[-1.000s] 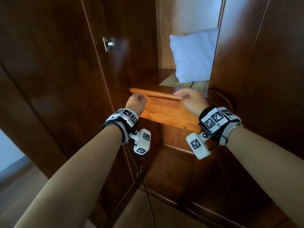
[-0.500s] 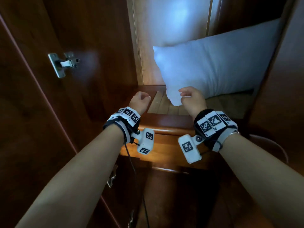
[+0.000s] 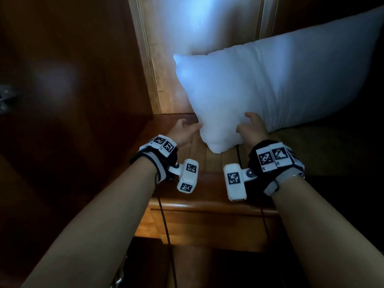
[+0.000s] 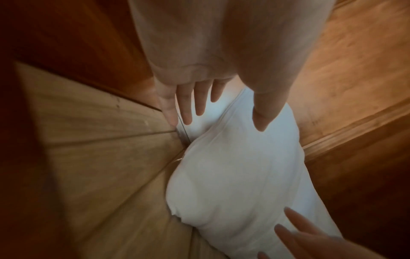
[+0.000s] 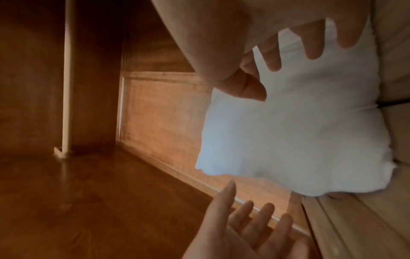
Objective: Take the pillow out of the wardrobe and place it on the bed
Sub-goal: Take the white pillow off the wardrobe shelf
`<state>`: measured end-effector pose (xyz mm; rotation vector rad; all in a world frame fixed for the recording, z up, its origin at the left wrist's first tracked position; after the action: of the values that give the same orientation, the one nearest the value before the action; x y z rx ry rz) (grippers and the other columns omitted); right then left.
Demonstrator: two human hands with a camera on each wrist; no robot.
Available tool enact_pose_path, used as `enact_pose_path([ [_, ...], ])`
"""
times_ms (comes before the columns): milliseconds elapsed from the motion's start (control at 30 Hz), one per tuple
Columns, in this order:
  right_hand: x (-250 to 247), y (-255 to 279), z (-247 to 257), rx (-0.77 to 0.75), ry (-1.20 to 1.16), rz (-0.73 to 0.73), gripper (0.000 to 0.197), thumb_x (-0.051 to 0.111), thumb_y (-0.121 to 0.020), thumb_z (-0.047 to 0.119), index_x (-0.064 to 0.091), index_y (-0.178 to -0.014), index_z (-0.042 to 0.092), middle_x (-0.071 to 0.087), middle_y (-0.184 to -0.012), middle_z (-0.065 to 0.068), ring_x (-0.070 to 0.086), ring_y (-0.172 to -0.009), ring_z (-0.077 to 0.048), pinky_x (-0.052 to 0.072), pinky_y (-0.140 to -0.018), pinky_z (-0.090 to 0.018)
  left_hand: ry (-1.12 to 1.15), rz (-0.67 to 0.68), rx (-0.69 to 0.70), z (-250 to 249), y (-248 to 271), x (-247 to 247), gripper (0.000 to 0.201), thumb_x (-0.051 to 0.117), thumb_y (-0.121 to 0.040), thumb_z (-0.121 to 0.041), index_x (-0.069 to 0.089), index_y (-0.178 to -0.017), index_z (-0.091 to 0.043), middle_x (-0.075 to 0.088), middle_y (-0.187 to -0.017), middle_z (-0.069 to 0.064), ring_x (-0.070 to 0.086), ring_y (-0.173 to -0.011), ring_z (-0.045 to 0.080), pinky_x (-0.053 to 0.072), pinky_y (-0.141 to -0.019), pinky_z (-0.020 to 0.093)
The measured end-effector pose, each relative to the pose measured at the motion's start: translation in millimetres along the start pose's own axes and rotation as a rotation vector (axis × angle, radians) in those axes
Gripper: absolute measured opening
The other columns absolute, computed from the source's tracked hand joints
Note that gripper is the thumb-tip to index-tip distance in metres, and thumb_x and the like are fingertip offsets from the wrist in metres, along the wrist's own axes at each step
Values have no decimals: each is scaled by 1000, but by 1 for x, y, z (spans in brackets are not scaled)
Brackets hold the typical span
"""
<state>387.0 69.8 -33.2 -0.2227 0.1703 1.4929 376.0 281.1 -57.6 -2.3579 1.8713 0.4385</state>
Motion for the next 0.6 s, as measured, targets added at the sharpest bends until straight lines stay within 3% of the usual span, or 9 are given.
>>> enact_pose_path([
  [67, -2, -12, -7, 26, -40, -12, 61, 48, -88, 1, 33, -146, 12, 36, -150, -12, 41, -133, -28, 37, -109, -34, 82, 65, -41, -1, -18, 12, 103, 73, -70, -56, 22, -152, -20, 45, -148, 4, 52, -128, 26, 52, -97, 46],
  [167, -1, -20, -14, 31, -87, -19, 61, 48, -87, 1, 35, -146, 11, 37, -150, -10, 40, -131, -23, 35, -110, -32, 211, 187, -69, 2, -46, 33, 117, 84, -48, -58, 36, -146, -16, 57, -141, 6, 60, -120, 28, 51, -98, 52],
  [233, 2, -23, -17, 21, -100, -12, 60, 48, -88, 0, 37, -146, 11, 39, -148, -9, 42, -123, -17, 36, -103, -26, 259, 214, -59, 2, -62, 42, 119, 89, -45, -55, 39, -146, -15, 58, -140, 7, 61, -120, 29, 51, -98, 54],
  [367, 3, -29, -27, 16, -145, -34, 57, 50, -86, -3, 42, -142, 8, 43, -147, -10, 43, -129, -21, 36, -95, -23, 173, 182, 69, -10, -78, 44, 60, 72, -83, -28, 54, -134, -3, 61, -134, 17, 60, -120, 33, 46, -105, 53],
  [500, 0, -27, -32, 23, -211, -51, 54, 50, -88, 1, 45, -140, 12, 43, -147, -7, 42, -131, -19, 37, -100, -27, 238, 99, 113, -15, -74, 24, 49, 66, -86, -16, 54, -131, 0, 62, -131, 16, 60, -118, 32, 46, -105, 50],
  [600, -2, -22, -34, 61, -254, -73, 52, 56, -91, 16, 41, -141, 17, 41, -148, -4, 41, -133, -21, 37, -108, -39, 327, 90, 154, -19, -51, 5, 39, 55, -95, -6, 50, -134, 0, 60, -129, 17, 60, -112, 30, 48, -100, 45],
])
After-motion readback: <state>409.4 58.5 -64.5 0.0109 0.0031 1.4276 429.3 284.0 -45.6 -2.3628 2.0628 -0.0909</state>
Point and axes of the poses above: each hand's wrist, its own y-axis away from the middle knuckle, its own x-axis out of the palm, z = x × y, the point moved 7 cm from there along -y, towards the middle knuckle
